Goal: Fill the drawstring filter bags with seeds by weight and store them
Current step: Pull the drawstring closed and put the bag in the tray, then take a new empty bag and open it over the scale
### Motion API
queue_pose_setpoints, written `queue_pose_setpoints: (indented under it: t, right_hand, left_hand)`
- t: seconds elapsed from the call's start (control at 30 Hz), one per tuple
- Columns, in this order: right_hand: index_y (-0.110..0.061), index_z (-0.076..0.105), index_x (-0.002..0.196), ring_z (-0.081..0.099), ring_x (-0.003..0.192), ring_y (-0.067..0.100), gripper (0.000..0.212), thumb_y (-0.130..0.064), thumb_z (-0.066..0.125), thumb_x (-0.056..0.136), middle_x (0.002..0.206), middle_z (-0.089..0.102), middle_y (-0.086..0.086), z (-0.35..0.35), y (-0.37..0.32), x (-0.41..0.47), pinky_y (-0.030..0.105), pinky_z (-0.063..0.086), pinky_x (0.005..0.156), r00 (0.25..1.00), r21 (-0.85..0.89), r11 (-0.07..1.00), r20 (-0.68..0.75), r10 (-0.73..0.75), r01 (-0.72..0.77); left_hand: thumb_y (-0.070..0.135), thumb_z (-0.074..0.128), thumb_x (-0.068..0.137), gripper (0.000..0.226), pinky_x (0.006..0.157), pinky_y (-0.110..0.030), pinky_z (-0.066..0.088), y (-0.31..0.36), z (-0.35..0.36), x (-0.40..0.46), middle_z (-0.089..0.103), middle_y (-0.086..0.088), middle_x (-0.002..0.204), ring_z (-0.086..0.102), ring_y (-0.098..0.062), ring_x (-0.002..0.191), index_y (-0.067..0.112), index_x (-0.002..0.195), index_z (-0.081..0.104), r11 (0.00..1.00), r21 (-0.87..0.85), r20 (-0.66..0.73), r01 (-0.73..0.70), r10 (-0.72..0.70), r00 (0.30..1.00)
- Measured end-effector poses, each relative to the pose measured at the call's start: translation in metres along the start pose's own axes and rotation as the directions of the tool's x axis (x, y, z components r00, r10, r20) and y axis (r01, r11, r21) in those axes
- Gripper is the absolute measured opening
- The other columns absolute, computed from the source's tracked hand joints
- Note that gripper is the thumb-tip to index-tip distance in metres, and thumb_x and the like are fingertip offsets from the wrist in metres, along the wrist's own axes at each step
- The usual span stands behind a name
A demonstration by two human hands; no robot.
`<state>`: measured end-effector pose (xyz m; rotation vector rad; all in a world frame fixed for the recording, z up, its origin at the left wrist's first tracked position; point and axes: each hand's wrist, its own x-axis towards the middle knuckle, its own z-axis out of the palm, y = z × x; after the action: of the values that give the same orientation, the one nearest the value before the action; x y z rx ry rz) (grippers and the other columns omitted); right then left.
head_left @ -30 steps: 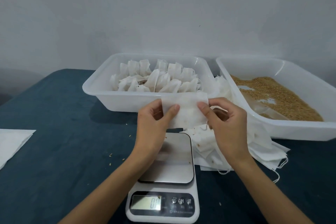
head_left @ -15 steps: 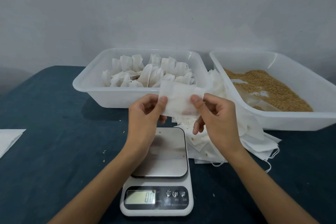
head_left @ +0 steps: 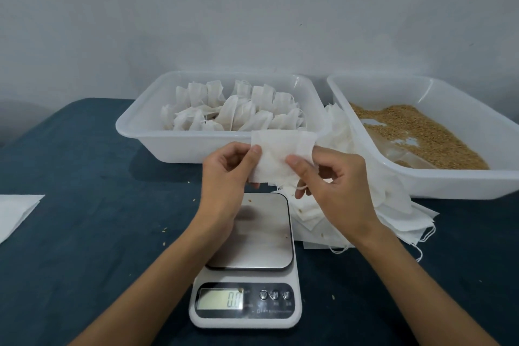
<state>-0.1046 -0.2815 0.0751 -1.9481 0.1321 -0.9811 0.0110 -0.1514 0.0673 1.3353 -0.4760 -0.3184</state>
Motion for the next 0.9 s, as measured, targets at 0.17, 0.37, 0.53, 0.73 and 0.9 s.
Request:
queue_pose_setpoints:
  t: [0.17, 0.37, 0.53, 0.73, 0.9]
  right_hand:
    - [-0.024, 0.047, 0.059, 0.069, 0.049, 0.012, 0.044, -0.042, 0.065, 0.095, 0.052, 0.052, 0.004, -0.001, 0.001, -0.001, 0.036, 0.049, 0.044, 0.998, -0.014, 1.0, -0.056, -0.017, 0.016]
    - [0.012, 0.061, 0.079, 0.072, 0.058, 0.02, 0.054, -0.039, 0.06, 0.097, 0.064, 0.06, 0.025, -0.003, 0.001, 0.002, 0.032, 0.055, 0.051, 0.995, 0.142, 0.985, -0.005, 0.097, -0.095]
    - [0.014, 0.056, 0.077, 0.072, 0.057, 0.021, 0.058, -0.041, 0.059, 0.096, 0.065, 0.055, 0.03, -0.007, -0.001, 0.004, 0.034, 0.052, 0.05, 0.993, 0.123, 0.986, -0.01, 0.117, -0.115]
    - [-0.001, 0.062, 0.076, 0.067, 0.048, 0.022, 0.064, -0.062, 0.054, 0.094, 0.054, 0.058, 0.016, -0.01, -0.003, 0.004, 0.037, 0.048, 0.046, 0.992, 0.076, 0.989, 0.046, 0.12, -0.123]
    - [-0.025, 0.066, 0.067, 0.062, 0.048, 0.018, 0.064, -0.079, 0.038, 0.087, 0.055, 0.059, 0.006, -0.008, -0.011, 0.003, 0.025, 0.045, 0.045, 0.965, 0.033, 0.988, 0.222, 0.138, -0.148]
  left_hand:
    - [0.018, 0.067, 0.1, 0.018, 0.052, -0.025, 0.05, 0.002, 0.001, -0.001, 0.064, -0.005, 0.068, 0.051, -0.013, 0.053, 0.008, 0.087, 0.074, 1.0, -0.018, 0.032, 0.019, -0.018, 0.999]
    - [0.02, 0.064, 0.103, 0.021, 0.044, -0.027, 0.04, 0.002, -0.001, -0.001, 0.054, -0.007, 0.059, 0.043, -0.015, 0.043, 0.006, 0.089, 0.071, 1.0, 0.01, 0.045, 0.018, -0.019, 0.999]
    - [0.02, 0.064, 0.103, 0.015, 0.05, -0.028, 0.044, 0.003, -0.001, 0.0, 0.058, -0.004, 0.063, 0.047, -0.013, 0.048, 0.013, 0.093, 0.072, 0.998, 0.061, 0.0, -0.001, 0.001, 1.0]
    - [0.042, 0.083, 0.083, 0.069, 0.11, -0.021, 0.038, 0.008, -0.004, -0.012, 0.059, 0.011, 0.133, 0.053, -0.01, 0.13, 0.023, 0.142, 0.053, 0.735, 0.483, 0.268, -0.475, 0.393, 0.88]
    - [0.015, 0.084, 0.084, 0.073, 0.112, -0.036, 0.037, 0.003, 0.007, -0.023, 0.06, 0.007, 0.127, 0.05, -0.002, 0.12, 0.014, 0.148, 0.05, 0.647, 0.543, 0.434, -0.536, 0.331, 0.838]
